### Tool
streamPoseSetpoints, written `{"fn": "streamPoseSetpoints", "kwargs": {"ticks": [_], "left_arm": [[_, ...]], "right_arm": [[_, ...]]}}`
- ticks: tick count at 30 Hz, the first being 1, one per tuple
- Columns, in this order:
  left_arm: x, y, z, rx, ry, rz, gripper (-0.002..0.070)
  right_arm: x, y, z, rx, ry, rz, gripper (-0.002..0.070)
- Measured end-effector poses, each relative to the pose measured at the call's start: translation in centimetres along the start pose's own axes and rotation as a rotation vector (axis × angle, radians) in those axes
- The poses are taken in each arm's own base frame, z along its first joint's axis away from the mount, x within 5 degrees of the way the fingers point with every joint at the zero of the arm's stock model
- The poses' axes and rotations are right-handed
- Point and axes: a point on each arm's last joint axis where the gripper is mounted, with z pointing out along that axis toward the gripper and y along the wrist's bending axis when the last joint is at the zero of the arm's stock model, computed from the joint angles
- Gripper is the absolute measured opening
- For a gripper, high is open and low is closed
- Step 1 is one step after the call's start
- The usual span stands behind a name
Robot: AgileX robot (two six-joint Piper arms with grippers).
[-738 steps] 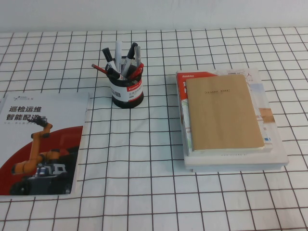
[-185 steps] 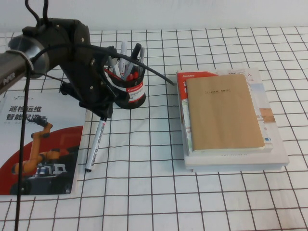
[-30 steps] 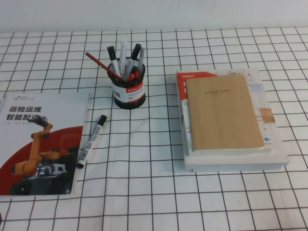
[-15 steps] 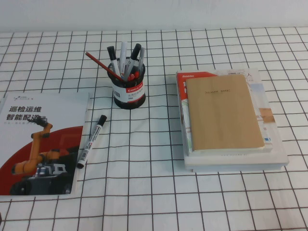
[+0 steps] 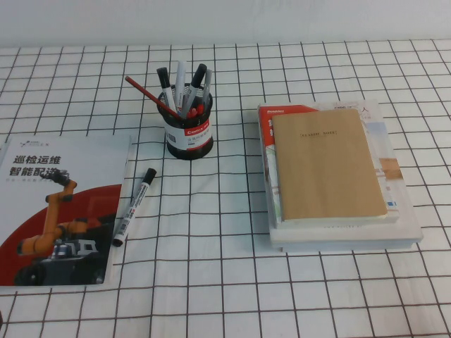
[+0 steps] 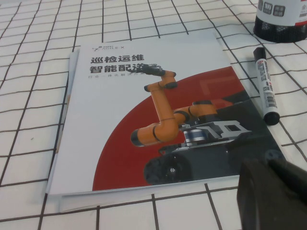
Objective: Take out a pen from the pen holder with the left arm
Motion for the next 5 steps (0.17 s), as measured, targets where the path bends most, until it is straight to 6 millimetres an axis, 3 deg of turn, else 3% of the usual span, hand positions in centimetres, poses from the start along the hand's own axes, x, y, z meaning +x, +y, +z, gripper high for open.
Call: {"fn": "streamPoseSetpoints", "kwargs": {"ticks": [5], "left_arm": [[0.00, 0.00, 0.00, 0.000, 0.000, 0.000, -0.0004]], "right_arm": [[0.00, 0.00, 0.00, 0.000, 0.000, 0.000, -0.0015]]}}
